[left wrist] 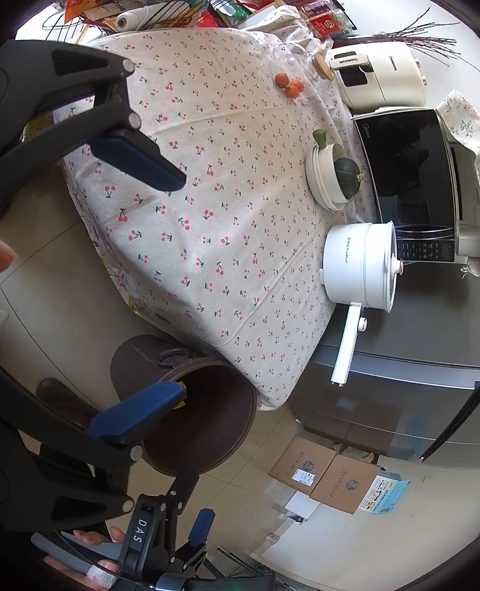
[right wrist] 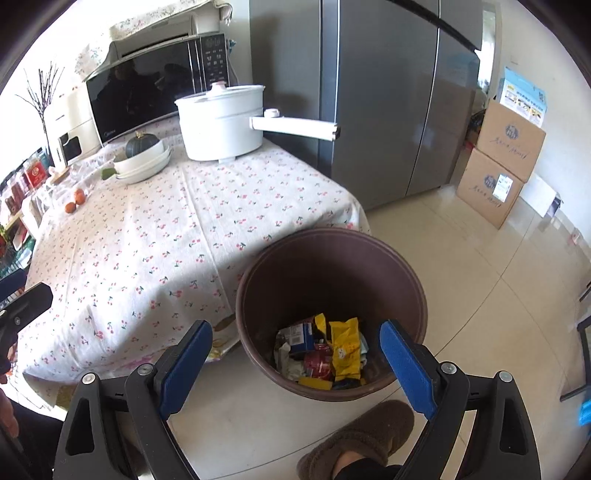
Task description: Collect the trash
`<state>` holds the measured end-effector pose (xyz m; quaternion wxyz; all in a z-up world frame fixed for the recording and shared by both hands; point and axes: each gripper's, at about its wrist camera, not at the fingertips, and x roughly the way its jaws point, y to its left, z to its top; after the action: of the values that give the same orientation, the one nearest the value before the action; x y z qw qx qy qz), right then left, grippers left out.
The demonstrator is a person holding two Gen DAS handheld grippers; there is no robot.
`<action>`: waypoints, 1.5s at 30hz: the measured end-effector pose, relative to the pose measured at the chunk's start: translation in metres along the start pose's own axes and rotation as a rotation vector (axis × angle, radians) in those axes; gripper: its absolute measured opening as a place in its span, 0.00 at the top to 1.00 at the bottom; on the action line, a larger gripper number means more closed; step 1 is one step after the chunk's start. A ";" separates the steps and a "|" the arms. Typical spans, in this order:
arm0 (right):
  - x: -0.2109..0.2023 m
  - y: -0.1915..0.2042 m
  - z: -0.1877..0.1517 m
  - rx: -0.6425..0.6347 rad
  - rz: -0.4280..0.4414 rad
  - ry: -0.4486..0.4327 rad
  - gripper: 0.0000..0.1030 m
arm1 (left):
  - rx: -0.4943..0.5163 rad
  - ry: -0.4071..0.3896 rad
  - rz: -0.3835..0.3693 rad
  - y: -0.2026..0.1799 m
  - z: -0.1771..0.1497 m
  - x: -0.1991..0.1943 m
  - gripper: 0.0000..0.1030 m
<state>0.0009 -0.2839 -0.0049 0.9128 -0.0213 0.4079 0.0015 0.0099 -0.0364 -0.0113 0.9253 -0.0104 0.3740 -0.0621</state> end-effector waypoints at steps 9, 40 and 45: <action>-0.046 0.017 -0.005 -0.045 -0.030 -0.163 0.09 | -0.041 -0.086 0.053 0.008 -0.001 -0.032 0.01; -0.062 0.032 -0.008 -0.075 -0.060 -0.252 0.09 | -0.022 -0.163 0.076 -0.002 -0.010 -0.050 0.01; -0.061 0.031 -0.007 -0.073 -0.057 -0.249 0.09 | -0.022 -0.154 0.074 -0.004 -0.009 -0.049 0.01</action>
<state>-0.0458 -0.2526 0.0345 0.9546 -0.0657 0.2905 -0.0070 -0.0319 -0.0345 0.0160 0.9528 -0.0116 0.3027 -0.0229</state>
